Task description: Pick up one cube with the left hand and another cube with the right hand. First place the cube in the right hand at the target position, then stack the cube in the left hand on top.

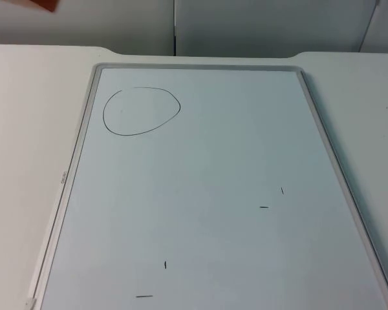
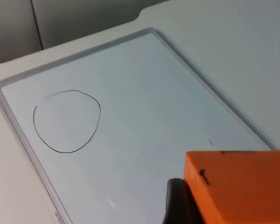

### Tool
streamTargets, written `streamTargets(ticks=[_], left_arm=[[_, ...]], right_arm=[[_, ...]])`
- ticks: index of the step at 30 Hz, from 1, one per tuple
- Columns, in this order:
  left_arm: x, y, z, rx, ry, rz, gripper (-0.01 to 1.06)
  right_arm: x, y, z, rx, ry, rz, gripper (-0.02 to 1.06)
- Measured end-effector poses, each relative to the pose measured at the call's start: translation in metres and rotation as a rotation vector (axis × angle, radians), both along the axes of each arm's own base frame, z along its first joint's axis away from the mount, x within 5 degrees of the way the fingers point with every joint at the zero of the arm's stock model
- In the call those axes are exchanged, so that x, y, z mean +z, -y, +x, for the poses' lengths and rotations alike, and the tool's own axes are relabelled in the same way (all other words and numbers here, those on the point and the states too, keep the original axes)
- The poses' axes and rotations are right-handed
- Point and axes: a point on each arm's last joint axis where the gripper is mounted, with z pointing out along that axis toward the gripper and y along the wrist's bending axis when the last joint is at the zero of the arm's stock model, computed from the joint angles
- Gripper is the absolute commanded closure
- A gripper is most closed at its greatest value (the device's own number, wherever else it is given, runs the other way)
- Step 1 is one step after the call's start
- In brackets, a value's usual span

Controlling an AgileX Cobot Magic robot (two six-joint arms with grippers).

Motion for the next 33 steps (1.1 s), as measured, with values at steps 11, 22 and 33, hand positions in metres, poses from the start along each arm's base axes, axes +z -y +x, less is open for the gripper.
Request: streamTargets(ticks=[11, 22, 33], left_arm=[[-0.034, -0.034, -0.038, 0.006, -0.011, 0.029, 1.05], [-0.044, -0.035, -0.04, 0.001, 0.012, 0.019, 1.05], [-0.043, -0.035, -0.04, -0.001, 0.026, 0.009, 1.05]], right_arm=[[-0.002, -0.006, 0.007, 0.016, -0.044, 0.004, 1.05], [-0.013, -0.045, 0.069, 0.041, -0.184, 0.011, 1.05], [-0.051, -0.102, 0.169, 0.044, -0.413, -0.035, 1.05]])
